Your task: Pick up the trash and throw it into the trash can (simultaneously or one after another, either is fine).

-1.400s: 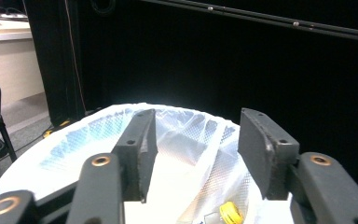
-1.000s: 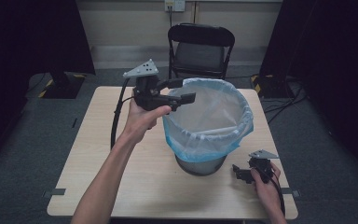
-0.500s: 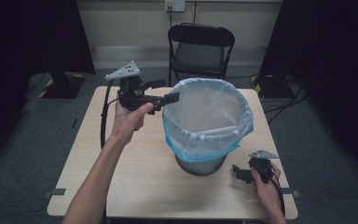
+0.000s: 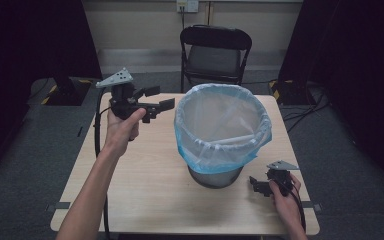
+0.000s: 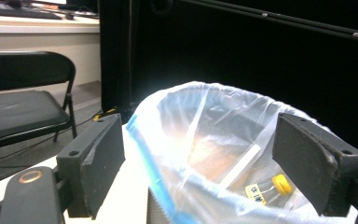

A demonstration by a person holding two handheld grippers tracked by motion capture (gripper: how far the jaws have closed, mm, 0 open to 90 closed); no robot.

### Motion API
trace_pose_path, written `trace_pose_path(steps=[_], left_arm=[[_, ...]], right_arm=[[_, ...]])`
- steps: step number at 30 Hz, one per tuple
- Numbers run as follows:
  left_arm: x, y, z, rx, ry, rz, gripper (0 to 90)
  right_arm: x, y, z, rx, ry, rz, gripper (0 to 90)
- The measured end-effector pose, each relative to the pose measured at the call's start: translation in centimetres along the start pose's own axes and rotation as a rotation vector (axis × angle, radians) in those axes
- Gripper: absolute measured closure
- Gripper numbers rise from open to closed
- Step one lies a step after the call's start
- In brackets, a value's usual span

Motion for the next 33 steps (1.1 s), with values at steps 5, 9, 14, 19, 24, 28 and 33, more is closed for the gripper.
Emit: trace_pose_path(steps=[5, 9, 14, 19, 24, 28, 33], left_arm=[[1.2, -1.6, 0.5, -0.006, 0.045, 0.005, 18.0], [2.1, -2.4, 1.0, -0.002, 0.070, 0.013, 18.0], [3.8, -3.3, 1.7, 0.014, 0.114, 0.017, 16.9], [5.1, -4.4, 2.0, 0.022, 0.136, 0.032, 16.4], [5.9, -6.4, 2.1, 0.014, 0.166, 0.075, 16.0], [6.4, -7.7, 2.4, 0.028, 0.183, 0.095, 16.0], [7.4, -9.9, 2.7, 0.034, 0.215, 0.123, 15.9]], right_arm=[[0.0, 0.0, 0.0, 0.000, 0.000, 0.000, 9.6], [0.0, 0.0, 0.0, 0.000, 0.000, 0.000, 9.6], [0.0, 0.0, 0.0, 0.000, 0.000, 0.000, 9.6], [0.0, 0.0, 0.0, 0.000, 0.000, 0.000, 9.6], [0.0, 0.0, 0.0, 0.001, 0.000, 0.000, 9.6], [0.0, 0.0, 0.0, 0.000, 0.000, 0.000, 9.6], [0.0, 0.0, 0.0, 0.000, 0.000, 0.000, 9.6]])
Point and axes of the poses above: each handheld gripper's, and its own axes: x roughly backward along the jaws, y roughly out of its top, z roughly to its left, the point moved 7 cm from there along -x, roughly forward along the jaws, and after that the axes turned 12 degrees about -y, right-handed, at the moved point
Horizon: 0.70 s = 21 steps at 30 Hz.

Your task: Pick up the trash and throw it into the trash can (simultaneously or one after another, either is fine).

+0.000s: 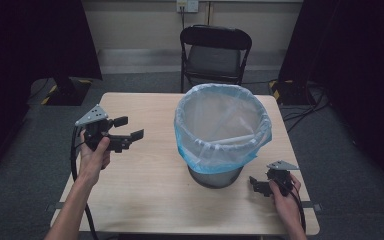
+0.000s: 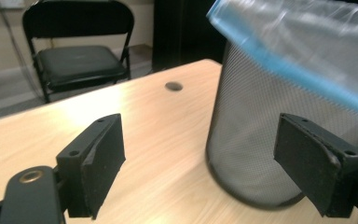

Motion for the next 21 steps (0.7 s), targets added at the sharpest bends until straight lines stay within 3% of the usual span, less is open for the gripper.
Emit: trace_pose_path(steps=[3, 6, 8, 14, 15, 21], left_arm=[[0.6, -1.7, 0.7, 0.009, 0.070, 0.009, 15.6], [0.9, -2.6, 1.1, 0.024, 0.078, 0.027, 15.6], [1.2, -3.5, 1.6, 0.029, 0.107, 0.058, 15.6], [1.8, -6.3, 2.5, 0.089, 0.106, 0.092, 15.7], [1.9, -7.4, 2.9, 0.103, 0.127, 0.112, 15.7], [2.3, -10.0, 3.6, 0.160, 0.139, 0.148, 15.8]], right_arm=[[0.0, 0.0, 0.0, 0.000, 0.000, 0.000, 9.6], [0.0, 0.0, 0.0, 0.000, 0.000, 0.000, 9.6], [0.0, 0.0, 0.0, 0.000, 0.000, 0.000, 9.6], [0.0, 0.0, 0.0, 0.000, 0.000, -0.001, 9.6], [0.0, 0.0, 0.0, 0.001, 0.000, 0.000, 9.6], [0.0, 0.0, 0.0, 0.000, 0.000, 0.000, 9.6]])
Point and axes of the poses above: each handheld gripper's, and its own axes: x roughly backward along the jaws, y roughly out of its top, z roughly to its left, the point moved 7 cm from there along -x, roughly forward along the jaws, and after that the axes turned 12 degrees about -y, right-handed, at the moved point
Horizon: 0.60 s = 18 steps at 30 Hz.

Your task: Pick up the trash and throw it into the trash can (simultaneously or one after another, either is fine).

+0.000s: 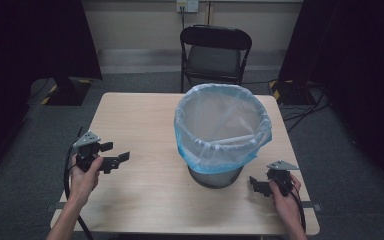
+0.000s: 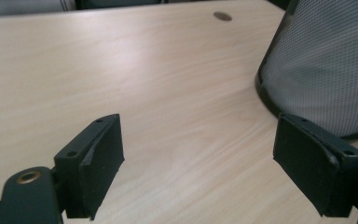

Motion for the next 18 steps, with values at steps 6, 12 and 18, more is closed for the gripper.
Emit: trace_pose_path(steps=[6, 12, 18], left_arm=[[-0.6, -2.8, 0.8, 0.048, 0.011, 0.034, 15.9], [-1.4, -5.0, 0.9, 0.038, 0.029, 0.110, 16.8], [-2.9, -6.7, 1.0, 0.018, 0.052, 0.205, 17.0]], right_arm=[[0.0, 0.0, 0.0, -0.001, 0.000, 0.000, 9.6], [0.0, 0.0, 0.0, 0.000, 0.000, 0.000, 9.6], [0.0, 0.0, 0.0, 0.000, 0.000, 0.000, 9.6]])
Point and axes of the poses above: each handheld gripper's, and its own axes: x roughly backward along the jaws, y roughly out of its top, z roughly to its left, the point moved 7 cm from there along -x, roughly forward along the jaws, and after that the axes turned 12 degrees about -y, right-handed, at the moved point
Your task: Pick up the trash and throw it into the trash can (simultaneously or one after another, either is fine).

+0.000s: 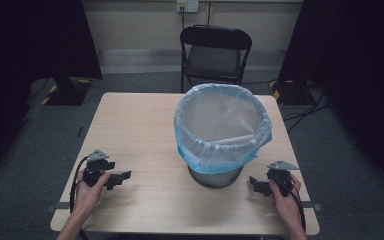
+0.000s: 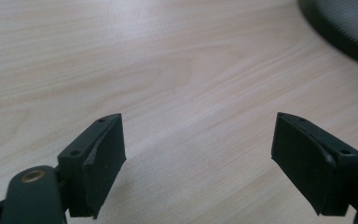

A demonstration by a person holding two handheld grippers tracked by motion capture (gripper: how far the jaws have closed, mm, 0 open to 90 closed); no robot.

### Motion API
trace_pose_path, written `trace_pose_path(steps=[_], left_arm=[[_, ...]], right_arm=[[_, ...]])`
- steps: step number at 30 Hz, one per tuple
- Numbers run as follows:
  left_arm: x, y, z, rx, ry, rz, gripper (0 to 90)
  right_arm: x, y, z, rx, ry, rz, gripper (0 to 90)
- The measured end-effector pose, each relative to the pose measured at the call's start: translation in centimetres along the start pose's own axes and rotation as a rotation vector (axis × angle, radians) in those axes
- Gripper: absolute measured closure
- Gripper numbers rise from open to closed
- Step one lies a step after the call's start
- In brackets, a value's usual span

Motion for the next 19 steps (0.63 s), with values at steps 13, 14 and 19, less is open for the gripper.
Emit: trace_pose_path(steps=[13, 14, 19], left_arm=[[-2.8, -0.8, 0.0, -0.089, 0.100, 0.042, 15.2], [-2.8, -0.9, 0.0, -0.093, 0.105, 0.034, 14.3], [-3.1, -0.9, 0.1, -0.106, 0.103, 0.019, 9.6]], right_arm=[[0.0, 0.0, 0.0, 0.000, 0.000, 0.000, 9.6], [0.0, 0.0, 0.0, 0.000, 0.000, 0.000, 9.6], [0.0, 0.0, 0.0, 0.000, 0.000, 0.000, 9.6]])
Point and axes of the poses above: each handheld gripper's, and its own axes: x roughly backward along the jaws, y roughly out of its top, z roughly to its left, the point moved 7 cm from there along -x, roughly forward along the jaws, and after that the axes turned 12 degrees about -y, right-handed, at the moved point
